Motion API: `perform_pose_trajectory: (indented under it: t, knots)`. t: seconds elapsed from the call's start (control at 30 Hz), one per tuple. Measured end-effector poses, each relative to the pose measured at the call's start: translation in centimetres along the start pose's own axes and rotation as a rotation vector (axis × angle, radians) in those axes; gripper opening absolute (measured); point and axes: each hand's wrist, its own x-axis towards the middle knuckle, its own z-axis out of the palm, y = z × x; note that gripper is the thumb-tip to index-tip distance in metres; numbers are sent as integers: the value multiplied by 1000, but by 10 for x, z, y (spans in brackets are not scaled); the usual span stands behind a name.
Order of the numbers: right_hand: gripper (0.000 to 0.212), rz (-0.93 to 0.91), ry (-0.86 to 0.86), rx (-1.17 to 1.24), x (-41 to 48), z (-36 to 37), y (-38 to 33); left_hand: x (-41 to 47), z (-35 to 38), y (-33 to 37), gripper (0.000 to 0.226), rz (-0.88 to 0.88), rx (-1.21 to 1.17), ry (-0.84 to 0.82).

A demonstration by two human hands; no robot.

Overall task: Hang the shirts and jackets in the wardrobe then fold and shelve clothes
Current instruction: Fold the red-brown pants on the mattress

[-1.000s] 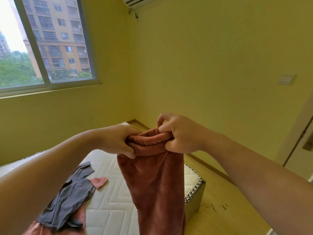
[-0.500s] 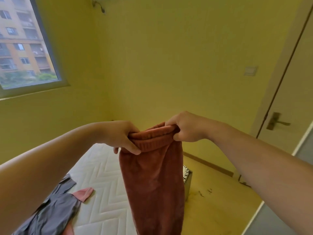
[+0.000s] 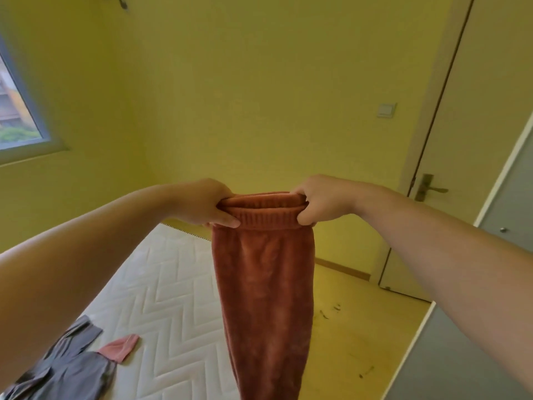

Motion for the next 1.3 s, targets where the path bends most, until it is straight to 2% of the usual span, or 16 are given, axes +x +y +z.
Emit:
perform_pose_trajectory:
  t: [0.07, 0.13, 0.2, 0.27, 0.37, 0.47, 0.57, 0.63, 0.77, 0.87, 0.93, 1.03, 1.13, 1.3]
  knots:
    - [17, 20, -42, 109, -4, 1, 7, 4, 1, -5, 22, 25, -165, 3]
    - [26, 24, -59, 106, -5, 3, 12, 9, 6, -11, 29, 55, -233, 7]
    - [26, 39, 18, 62, -3, 5, 14, 16, 9, -14, 20, 103, -316, 46]
    - [19, 58, 83, 130, -1, 2, 15, 22, 10, -15, 10, 132, -406, 106]
    - [18, 70, 40, 312, -2, -3, 12, 31, 6, -20, 35, 156, -509, 125]
    - [19, 63, 87, 331, -1, -4, 11, 37, 4, -28, 19, 219, -553, 39]
    - [41, 100, 81, 468, 3, -5, 12, 45, -2, -37, 36, 268, -548, -18]
    - [51, 143, 66, 531, 5, -7, 12, 50, -6, -42, 39, 296, -571, -34]
    - [27, 161, -74, 454, 12, -13, 15, 64, -9, -54, 40, 322, -673, -160]
    - [38, 194, -184, 536, 20, -24, 20, 78, -14, -60, 40, 309, -793, -344]
    - [40, 190, -211, 604, 30, -34, 28, 94, -18, -62, 40, 321, -884, -378]
    - [37, 176, -204, 734, 51, -49, 48, 127, -25, -67, 24, 319, -1011, -351]
    - [44, 209, -112, 764, 83, -61, 75, 170, -30, -74, 30, 261, -1076, -296]
    - [40, 281, 50, 803, 162, -78, 134, 267, -28, -88, 38, 122, -1174, -129]
